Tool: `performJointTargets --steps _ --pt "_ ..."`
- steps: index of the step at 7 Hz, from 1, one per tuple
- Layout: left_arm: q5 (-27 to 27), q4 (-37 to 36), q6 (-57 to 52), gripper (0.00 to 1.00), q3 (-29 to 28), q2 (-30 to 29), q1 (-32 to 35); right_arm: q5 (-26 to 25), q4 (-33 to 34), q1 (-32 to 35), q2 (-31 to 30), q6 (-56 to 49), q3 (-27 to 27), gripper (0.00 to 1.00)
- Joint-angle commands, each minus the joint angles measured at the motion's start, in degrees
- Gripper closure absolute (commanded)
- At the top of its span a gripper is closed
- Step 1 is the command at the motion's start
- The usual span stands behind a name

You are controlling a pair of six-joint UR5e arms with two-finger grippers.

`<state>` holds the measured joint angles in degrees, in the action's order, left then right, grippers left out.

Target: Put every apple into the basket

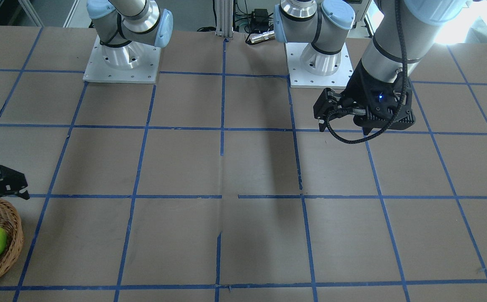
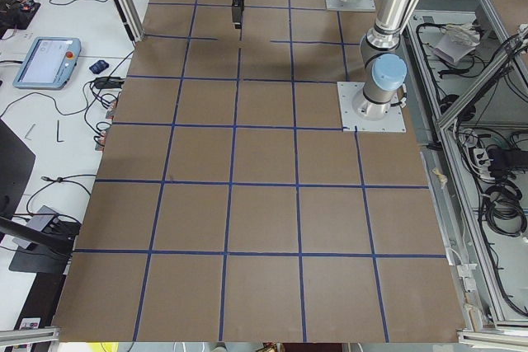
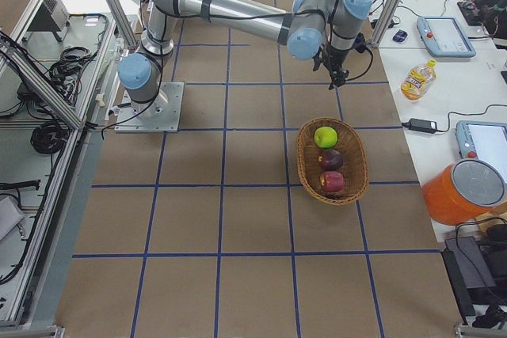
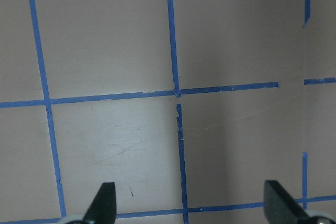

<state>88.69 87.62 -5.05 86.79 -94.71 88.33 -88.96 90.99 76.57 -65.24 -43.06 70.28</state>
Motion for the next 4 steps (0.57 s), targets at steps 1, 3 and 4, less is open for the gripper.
performJointTargets --steps 1,3,4 --pt "-2.6 -0.2 -0.3 0.00 -1.7 -0.7 -0.2 -0.3 -4.0 10.1 -3.1 17.7 0.4 0.00" --pt "-3.1 0.1 -0.8 0.00 -1.1 -0.3 -0.2 -0.3 -6.5 16.8 -8.7 31.9 1.0 0.00" --pt "-2.6 -0.3 -0.7 0.00 -2.1 -0.9 -0.3 0.6 -10.9 17.9 -11.9 32.8 1.8 0.00"
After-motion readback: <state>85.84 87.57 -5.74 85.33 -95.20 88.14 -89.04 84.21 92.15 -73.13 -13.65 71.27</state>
